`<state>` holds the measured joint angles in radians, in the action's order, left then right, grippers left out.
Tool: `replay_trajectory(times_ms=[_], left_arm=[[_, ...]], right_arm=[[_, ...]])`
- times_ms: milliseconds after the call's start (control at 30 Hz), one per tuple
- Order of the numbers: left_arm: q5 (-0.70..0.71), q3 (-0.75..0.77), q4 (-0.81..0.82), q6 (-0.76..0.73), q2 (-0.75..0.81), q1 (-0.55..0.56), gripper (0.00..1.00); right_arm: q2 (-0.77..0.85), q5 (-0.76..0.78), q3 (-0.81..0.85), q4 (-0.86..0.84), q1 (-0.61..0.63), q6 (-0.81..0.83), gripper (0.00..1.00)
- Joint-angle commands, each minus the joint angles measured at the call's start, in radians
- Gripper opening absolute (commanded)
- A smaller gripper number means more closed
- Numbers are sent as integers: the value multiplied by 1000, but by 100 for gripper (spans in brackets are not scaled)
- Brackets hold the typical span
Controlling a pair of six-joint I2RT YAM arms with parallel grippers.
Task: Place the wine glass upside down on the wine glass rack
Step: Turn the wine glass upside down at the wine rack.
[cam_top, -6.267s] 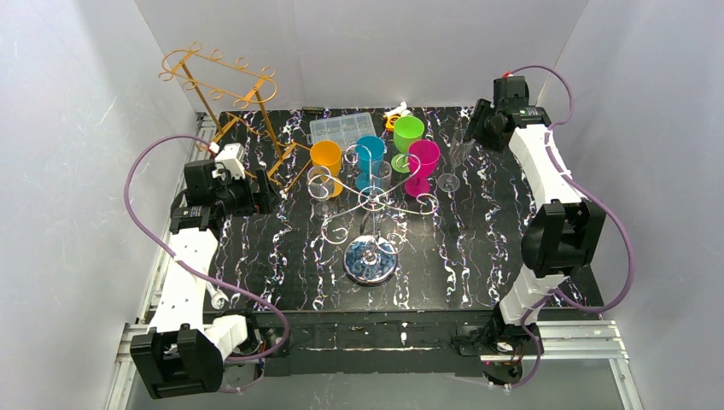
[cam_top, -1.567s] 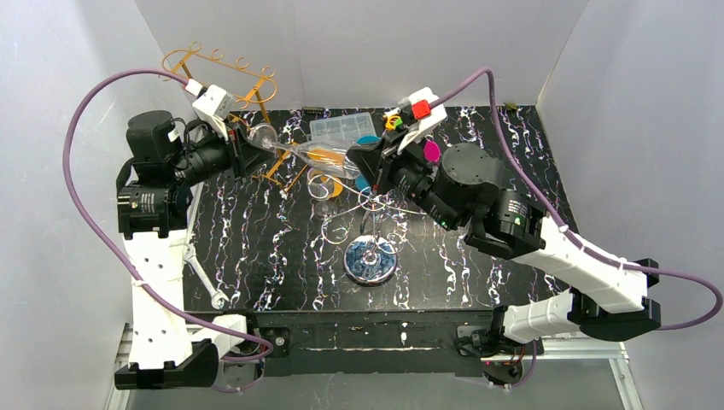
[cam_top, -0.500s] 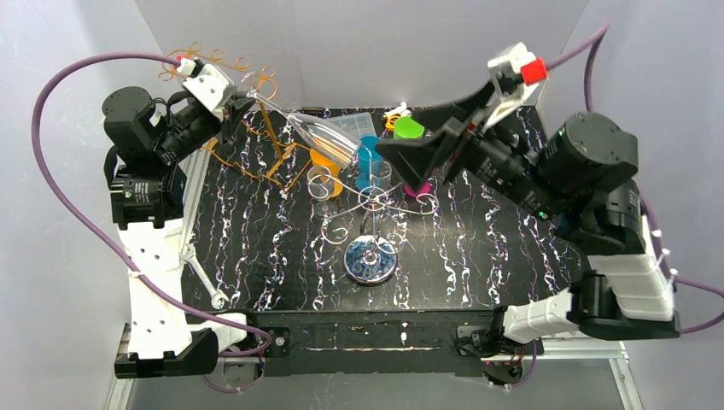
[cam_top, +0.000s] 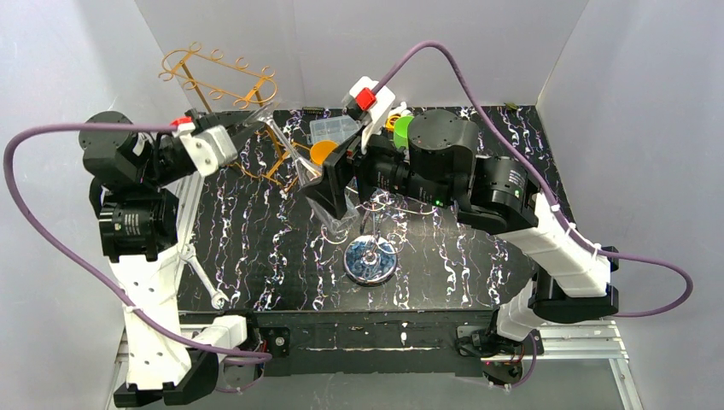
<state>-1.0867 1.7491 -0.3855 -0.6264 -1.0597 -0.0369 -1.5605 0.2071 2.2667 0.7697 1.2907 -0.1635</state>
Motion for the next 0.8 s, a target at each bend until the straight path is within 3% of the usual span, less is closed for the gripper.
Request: replay_trajectory(times_ms=[0, 233, 333, 467, 567, 667, 767], left_arm=[[-56, -14, 54, -61, 29, 2, 0], [-62, -16, 102, -86, 37, 2, 0], [-90, -34, 121, -107, 46, 1, 0], [-114, -45, 152, -105, 53, 2, 0], [-106, -39, 186, -70, 47, 2, 0], [-81, -38, 245, 27, 37, 2, 25], [-20, -34, 264, 140, 29, 2, 84]], right_arm=[[38, -51, -26, -49, 4, -45, 98], [59, -125, -143, -107, 4, -105, 98], [51, -148, -160, -123, 4, -120, 92], [56, -145, -182, -153, 4, -126, 63], [93, -94, -236, -192, 4, -128, 32], [142, -43, -299, -241, 4, -125, 18], [189, 27, -335, -258, 4, -102, 14]])
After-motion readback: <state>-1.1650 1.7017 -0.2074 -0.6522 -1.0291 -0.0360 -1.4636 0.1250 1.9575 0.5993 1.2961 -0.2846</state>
